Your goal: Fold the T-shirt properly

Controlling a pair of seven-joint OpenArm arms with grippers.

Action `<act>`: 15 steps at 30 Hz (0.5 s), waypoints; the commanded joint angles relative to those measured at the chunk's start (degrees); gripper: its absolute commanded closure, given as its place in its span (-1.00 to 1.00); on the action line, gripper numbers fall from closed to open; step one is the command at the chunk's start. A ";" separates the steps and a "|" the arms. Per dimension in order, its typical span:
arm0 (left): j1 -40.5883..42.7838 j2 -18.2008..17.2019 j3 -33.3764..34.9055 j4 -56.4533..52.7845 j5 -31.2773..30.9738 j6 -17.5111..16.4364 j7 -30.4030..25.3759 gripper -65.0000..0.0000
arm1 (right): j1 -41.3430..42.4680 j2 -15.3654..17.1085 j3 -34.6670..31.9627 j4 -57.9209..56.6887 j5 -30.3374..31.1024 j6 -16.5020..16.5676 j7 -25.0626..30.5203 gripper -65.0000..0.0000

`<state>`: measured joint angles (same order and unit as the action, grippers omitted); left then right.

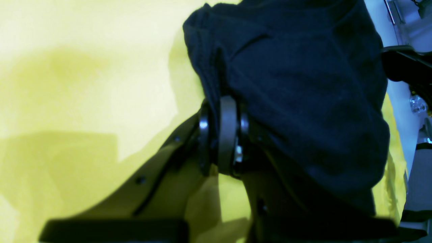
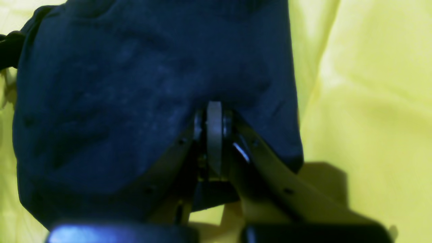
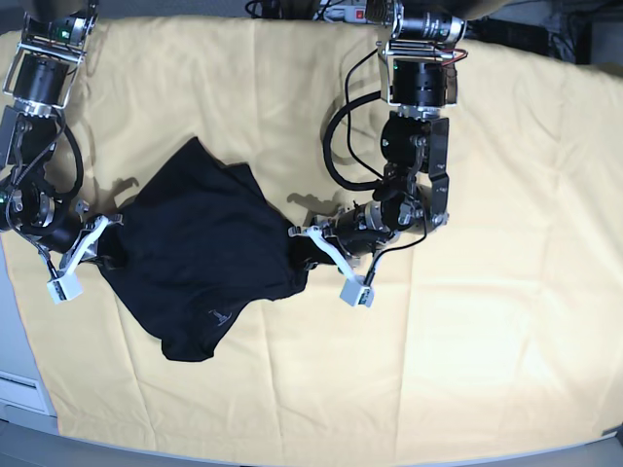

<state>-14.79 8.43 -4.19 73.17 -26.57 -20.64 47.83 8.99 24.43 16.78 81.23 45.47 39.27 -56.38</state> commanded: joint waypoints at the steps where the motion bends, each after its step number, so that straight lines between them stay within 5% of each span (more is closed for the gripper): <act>1: -2.12 0.57 0.09 0.96 -1.16 -0.83 -1.07 1.00 | 1.95 1.03 0.37 0.79 1.55 0.15 1.31 1.00; 15: -6.82 0.17 0.11 0.94 -0.96 -4.70 -1.99 1.00 | 1.97 1.14 2.80 4.04 4.74 -1.33 -2.03 1.00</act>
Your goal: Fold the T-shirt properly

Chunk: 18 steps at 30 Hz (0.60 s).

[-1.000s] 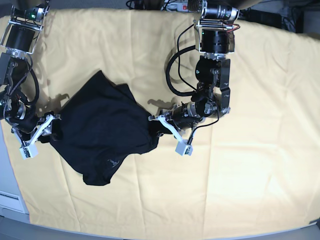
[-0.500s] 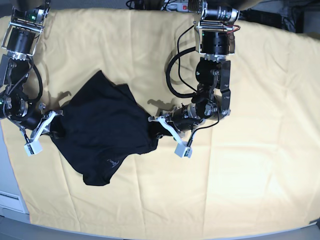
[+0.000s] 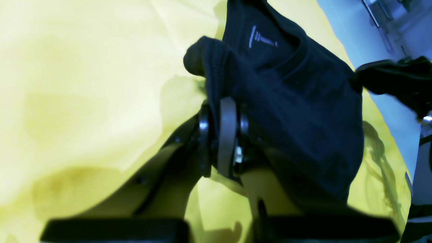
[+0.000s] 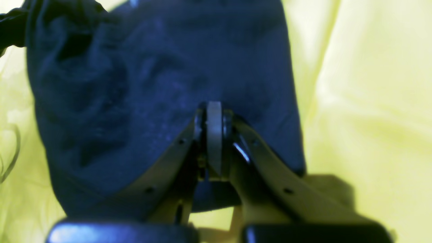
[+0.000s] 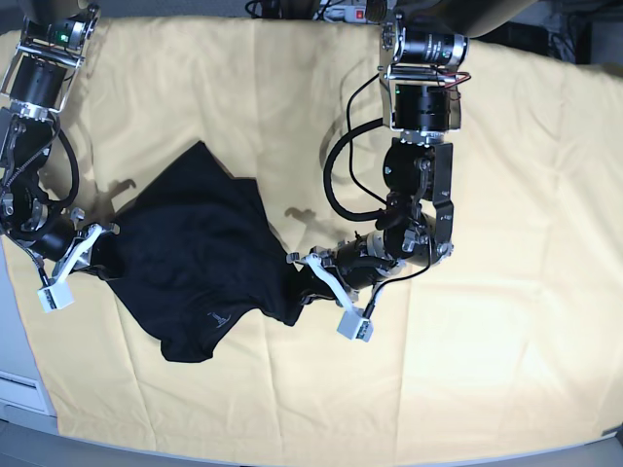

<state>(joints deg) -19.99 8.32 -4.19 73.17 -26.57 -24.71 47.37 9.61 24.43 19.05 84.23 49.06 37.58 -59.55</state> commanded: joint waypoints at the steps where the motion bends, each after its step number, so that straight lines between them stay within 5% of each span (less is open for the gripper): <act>1: -1.62 -0.17 0.11 0.94 -0.66 -0.63 -1.73 1.00 | 1.36 1.14 1.09 2.05 1.18 -0.44 0.44 1.00; 9: -1.16 -3.58 2.16 0.94 -0.59 -0.63 -2.29 1.00 | 0.07 0.96 3.56 6.73 3.41 -0.04 -2.03 0.99; 14: 0.00 -3.56 2.36 0.94 -2.08 -1.29 -2.29 1.00 | -1.62 0.13 3.50 6.45 -0.87 0.35 3.23 0.04; 18: -0.02 -3.54 2.36 0.94 -2.47 -1.27 -1.90 1.00 | -2.43 0.20 3.50 3.69 -8.02 -0.79 10.69 -0.04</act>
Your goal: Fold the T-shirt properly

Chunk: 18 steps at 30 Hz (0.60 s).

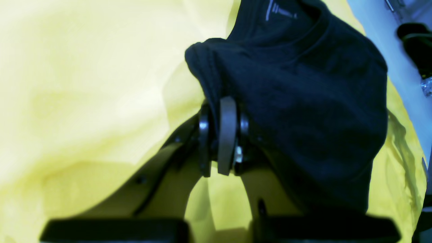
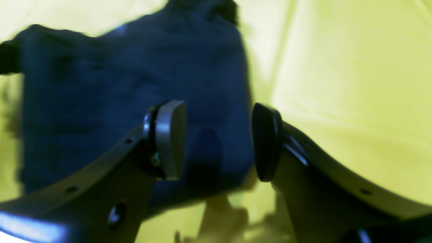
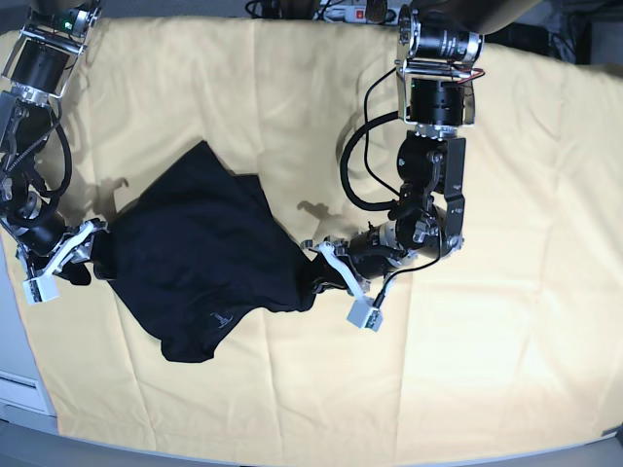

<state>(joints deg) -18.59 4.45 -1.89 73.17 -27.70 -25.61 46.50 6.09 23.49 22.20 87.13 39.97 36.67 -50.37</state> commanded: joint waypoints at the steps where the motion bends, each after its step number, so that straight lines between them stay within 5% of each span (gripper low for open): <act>1: -1.38 0.31 0.07 0.94 -1.31 -0.37 -0.85 1.00 | 1.07 1.11 0.35 -0.28 0.90 0.15 1.77 -0.04; 12: -1.09 0.33 0.07 0.94 -1.51 -0.37 -0.17 1.00 | 1.40 1.14 0.35 -11.26 12.11 3.33 -2.82 0.01; 14: -1.09 0.33 0.07 0.94 -1.51 -0.37 -0.15 1.00 | 1.42 1.14 0.35 -11.21 13.86 3.33 -3.39 0.38; 16: -1.11 0.31 0.07 0.94 -1.53 -0.37 -0.20 1.00 | 1.55 1.14 0.37 -11.21 14.29 3.33 -3.80 1.00; 18: -1.14 0.31 0.07 0.94 -1.53 -0.39 -0.63 1.00 | 1.51 1.14 0.37 -11.02 14.27 3.33 -3.91 1.00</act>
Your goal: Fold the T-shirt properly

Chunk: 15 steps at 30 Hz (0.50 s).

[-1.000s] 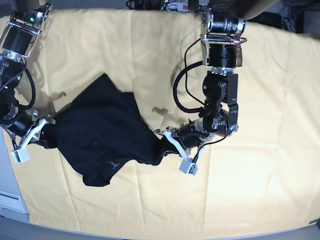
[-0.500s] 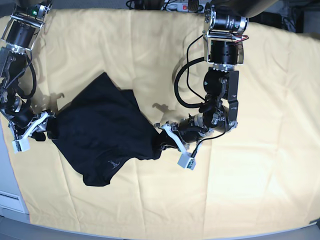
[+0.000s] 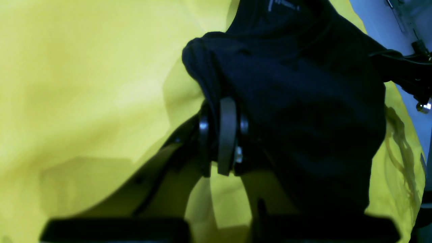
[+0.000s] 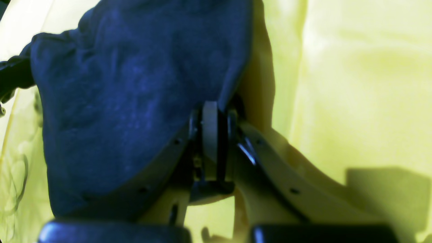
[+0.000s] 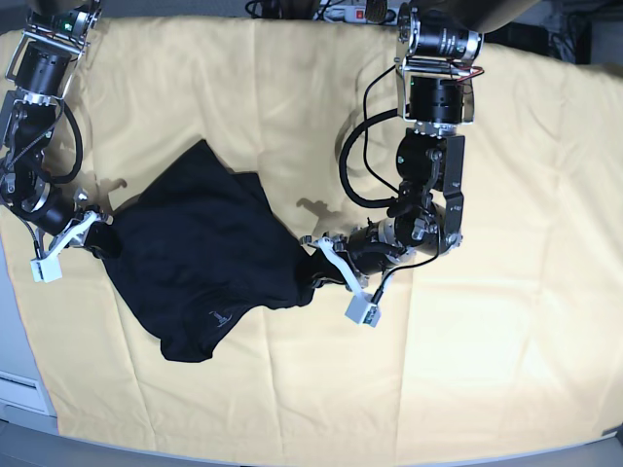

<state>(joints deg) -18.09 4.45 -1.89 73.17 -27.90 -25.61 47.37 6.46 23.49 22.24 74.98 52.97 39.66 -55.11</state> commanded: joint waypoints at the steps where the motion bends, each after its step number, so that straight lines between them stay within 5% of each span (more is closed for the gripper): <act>1: -1.64 0.33 0.07 0.94 -1.33 -0.42 -2.01 1.00 | 1.14 1.14 0.33 1.16 1.29 0.34 0.55 1.00; 9: -3.02 0.31 0.07 0.94 -1.33 -2.32 -4.07 1.00 | 0.68 1.14 1.22 1.42 3.52 0.34 -4.28 1.00; 15: -3.65 0.28 0.07 0.92 -1.22 -2.29 -4.02 1.00 | -0.66 1.16 8.02 6.60 9.40 0.34 -9.94 1.00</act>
<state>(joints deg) -20.08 4.45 -1.89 73.17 -28.01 -27.49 44.80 5.04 23.33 29.80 80.64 61.23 39.68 -65.78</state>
